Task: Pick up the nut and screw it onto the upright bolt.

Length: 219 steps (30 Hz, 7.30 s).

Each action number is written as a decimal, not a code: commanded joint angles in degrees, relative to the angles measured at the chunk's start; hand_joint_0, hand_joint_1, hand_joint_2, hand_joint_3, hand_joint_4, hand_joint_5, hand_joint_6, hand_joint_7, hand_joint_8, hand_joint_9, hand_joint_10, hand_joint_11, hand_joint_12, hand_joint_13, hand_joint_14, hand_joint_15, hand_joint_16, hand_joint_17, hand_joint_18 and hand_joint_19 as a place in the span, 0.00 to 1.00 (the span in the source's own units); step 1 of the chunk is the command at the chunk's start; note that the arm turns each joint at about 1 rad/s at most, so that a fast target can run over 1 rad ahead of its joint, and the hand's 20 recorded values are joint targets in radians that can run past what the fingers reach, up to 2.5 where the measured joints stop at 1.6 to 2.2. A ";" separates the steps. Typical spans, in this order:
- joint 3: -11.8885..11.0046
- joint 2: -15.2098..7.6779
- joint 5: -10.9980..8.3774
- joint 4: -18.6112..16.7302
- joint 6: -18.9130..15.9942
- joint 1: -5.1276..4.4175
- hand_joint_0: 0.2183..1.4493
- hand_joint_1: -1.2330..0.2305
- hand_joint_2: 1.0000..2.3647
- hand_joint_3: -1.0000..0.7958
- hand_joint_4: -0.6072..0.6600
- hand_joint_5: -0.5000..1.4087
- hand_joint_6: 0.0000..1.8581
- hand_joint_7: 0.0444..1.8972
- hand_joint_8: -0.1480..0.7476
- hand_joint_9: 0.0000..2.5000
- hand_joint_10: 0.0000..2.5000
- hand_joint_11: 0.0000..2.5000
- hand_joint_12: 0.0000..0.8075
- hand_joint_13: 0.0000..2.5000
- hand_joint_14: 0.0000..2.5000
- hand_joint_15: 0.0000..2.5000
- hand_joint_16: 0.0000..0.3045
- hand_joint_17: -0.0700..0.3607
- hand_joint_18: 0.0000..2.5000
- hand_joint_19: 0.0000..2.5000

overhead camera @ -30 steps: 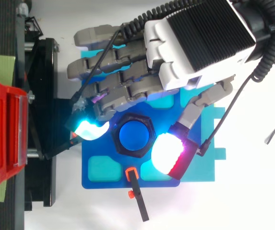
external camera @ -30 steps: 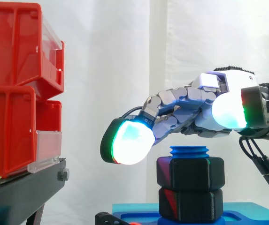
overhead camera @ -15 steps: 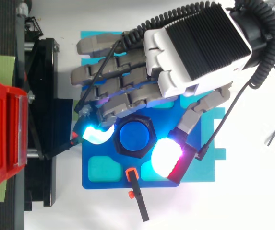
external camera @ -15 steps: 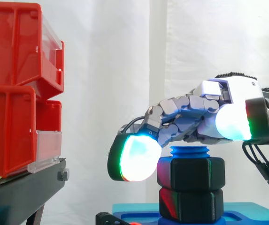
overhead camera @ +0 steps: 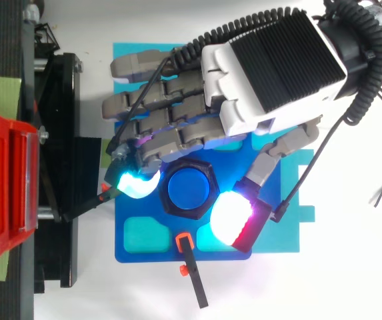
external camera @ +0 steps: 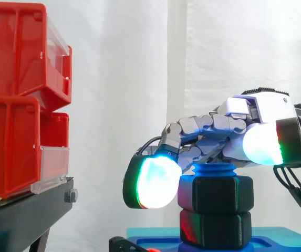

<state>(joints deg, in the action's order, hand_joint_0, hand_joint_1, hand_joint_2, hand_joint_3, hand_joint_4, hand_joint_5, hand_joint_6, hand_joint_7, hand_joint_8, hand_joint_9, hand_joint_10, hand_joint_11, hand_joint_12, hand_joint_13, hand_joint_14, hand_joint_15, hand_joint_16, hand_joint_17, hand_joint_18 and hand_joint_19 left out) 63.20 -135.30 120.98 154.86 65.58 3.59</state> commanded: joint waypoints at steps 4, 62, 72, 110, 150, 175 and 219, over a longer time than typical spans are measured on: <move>0.00 0.03 0.31 0.00 -0.02 0.27 0.20 0.69 0.00 0.28 0.62 0.24 0.27 0.70 0.46 0.23 0.00 0.00 0.46 0.10 0.00 0.00 0.14 0.39 0.00 0.00; -0.62 -0.05 2.42 0.61 0.34 1.50 0.21 0.67 0.00 0.28 0.64 0.25 0.27 0.64 0.47 0.47 0.00 0.01 0.43 0.29 0.00 0.01 0.12 0.36 0.15 0.00; -0.53 -0.05 2.42 1.58 0.34 1.50 0.19 0.66 0.00 0.28 0.66 0.22 0.27 0.49 0.48 0.40 0.00 0.00 0.46 0.25 0.00 0.00 0.14 0.38 0.12 0.01; -0.44 -0.05 2.42 3.51 1.30 1.24 0.19 0.59 0.00 0.28 0.67 0.23 0.27 0.58 0.49 0.40 0.00 0.01 0.46 0.25 0.00 0.01 0.14 0.39 0.11 0.02; -0.44 0.03 2.33 2.90 1.13 0.80 0.28 0.35 0.01 0.37 0.61 0.21 0.36 0.69 0.49 0.40 0.00 0.07 0.44 0.26 0.00 0.03 0.13 0.37 0.13 0.04; -0.44 0.03 2.42 2.90 1.30 0.98 0.19 0.49 0.00 0.28 0.58 0.15 0.27 0.32 0.43 0.15 0.00 0.00 0.47 0.02 0.00 0.00 0.17 0.43 0.00 0.00; 9.93 19.28 -5.75 11.60 5.52 3.09 0.21 0.49 0.00 0.28 0.58 0.12 0.27 0.30 0.40 0.00 0.00 0.00 0.45 0.00 0.00 0.00 0.18 0.45 0.00 0.00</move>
<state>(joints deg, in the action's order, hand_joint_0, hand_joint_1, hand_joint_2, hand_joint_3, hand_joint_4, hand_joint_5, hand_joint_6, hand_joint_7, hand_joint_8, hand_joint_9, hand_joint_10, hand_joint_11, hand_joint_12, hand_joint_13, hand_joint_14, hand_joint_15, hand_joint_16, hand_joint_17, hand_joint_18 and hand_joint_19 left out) 66.78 -119.08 117.75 169.18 71.27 6.95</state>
